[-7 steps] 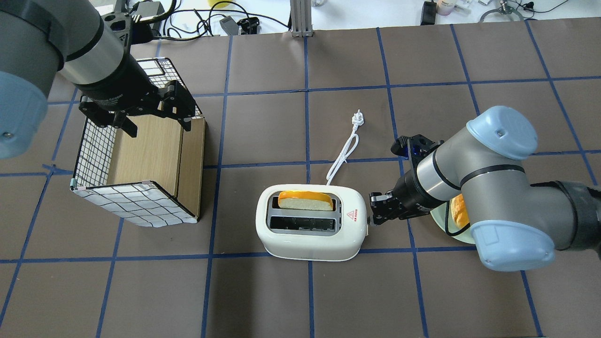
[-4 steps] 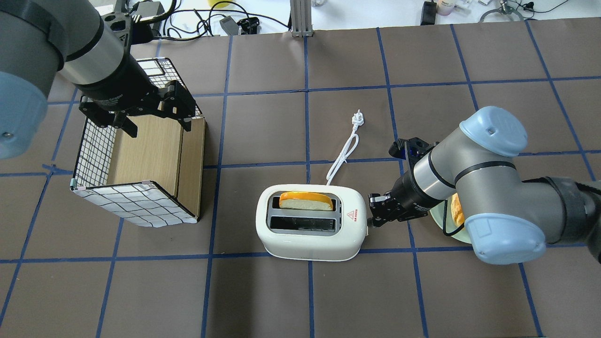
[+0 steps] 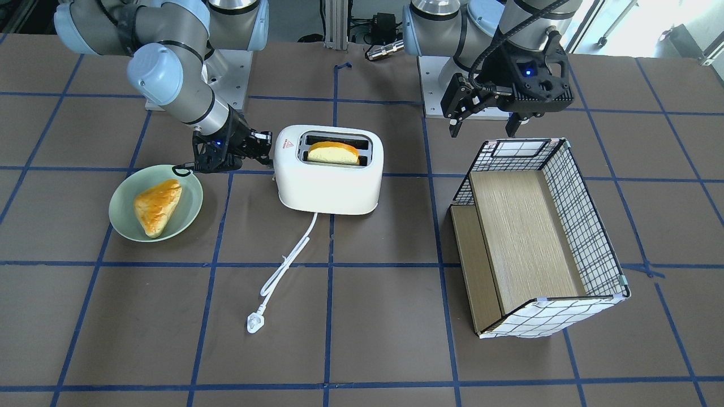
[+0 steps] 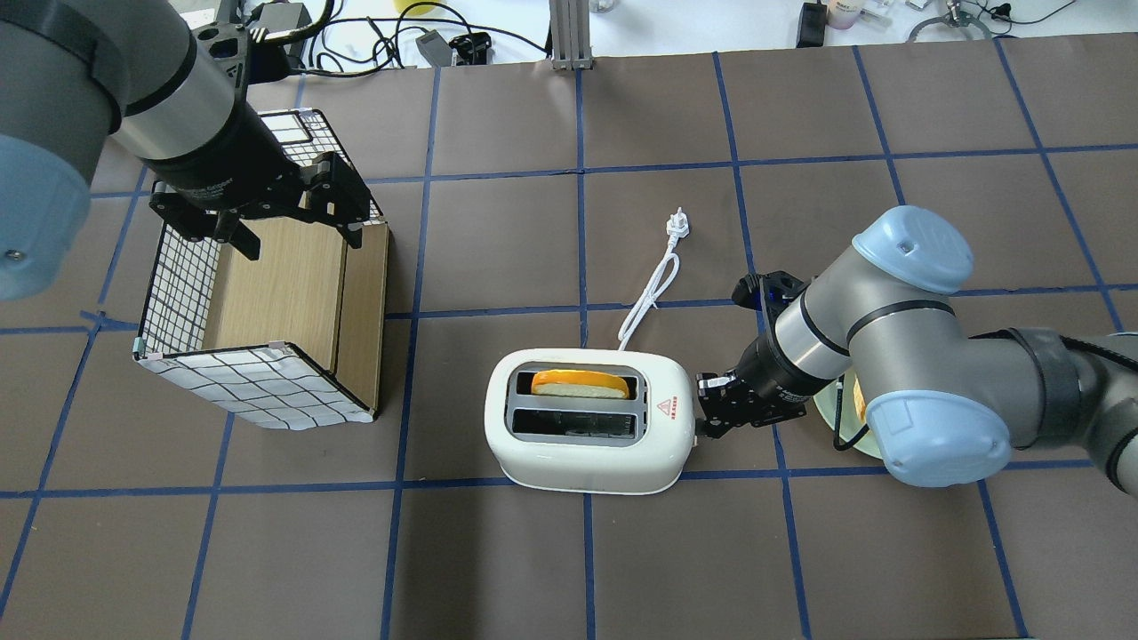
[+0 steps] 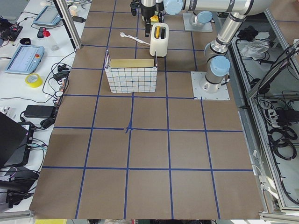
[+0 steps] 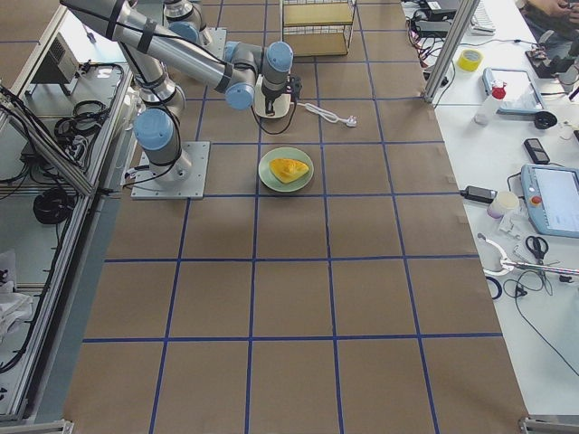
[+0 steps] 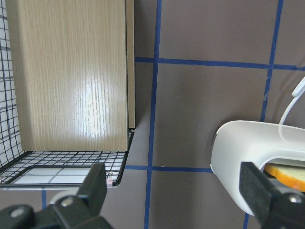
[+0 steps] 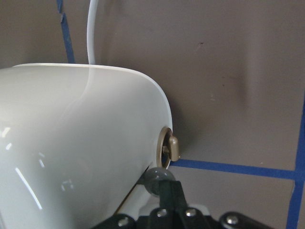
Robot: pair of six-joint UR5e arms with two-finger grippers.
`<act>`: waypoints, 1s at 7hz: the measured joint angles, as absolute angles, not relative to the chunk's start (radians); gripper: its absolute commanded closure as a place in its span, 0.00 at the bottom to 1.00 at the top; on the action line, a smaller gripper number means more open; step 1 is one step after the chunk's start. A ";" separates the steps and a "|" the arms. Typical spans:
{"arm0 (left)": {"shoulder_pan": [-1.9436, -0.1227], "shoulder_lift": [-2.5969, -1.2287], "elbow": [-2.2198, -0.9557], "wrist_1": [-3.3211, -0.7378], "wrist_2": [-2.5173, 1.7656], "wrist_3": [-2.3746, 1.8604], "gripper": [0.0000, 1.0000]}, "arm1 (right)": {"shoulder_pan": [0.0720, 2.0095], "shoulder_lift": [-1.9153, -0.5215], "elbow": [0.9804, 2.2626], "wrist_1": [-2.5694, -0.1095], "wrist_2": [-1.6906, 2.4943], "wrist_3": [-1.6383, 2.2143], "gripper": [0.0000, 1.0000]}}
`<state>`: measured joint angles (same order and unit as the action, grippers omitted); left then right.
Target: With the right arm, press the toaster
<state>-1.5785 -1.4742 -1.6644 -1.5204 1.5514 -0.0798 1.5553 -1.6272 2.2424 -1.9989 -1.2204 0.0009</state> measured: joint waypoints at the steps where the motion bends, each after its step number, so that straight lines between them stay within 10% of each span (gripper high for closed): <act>1: -1.578 -1.474 -1.664 -1.520 1.551 -0.080 0.00 | 1.554 -1.624 2.241 -1.998 -1.256 0.002 1.00; 7: -1.578 -1.474 -1.664 -1.521 1.552 -0.080 0.00 | 1.542 -1.652 2.200 -1.979 -1.557 0.039 1.00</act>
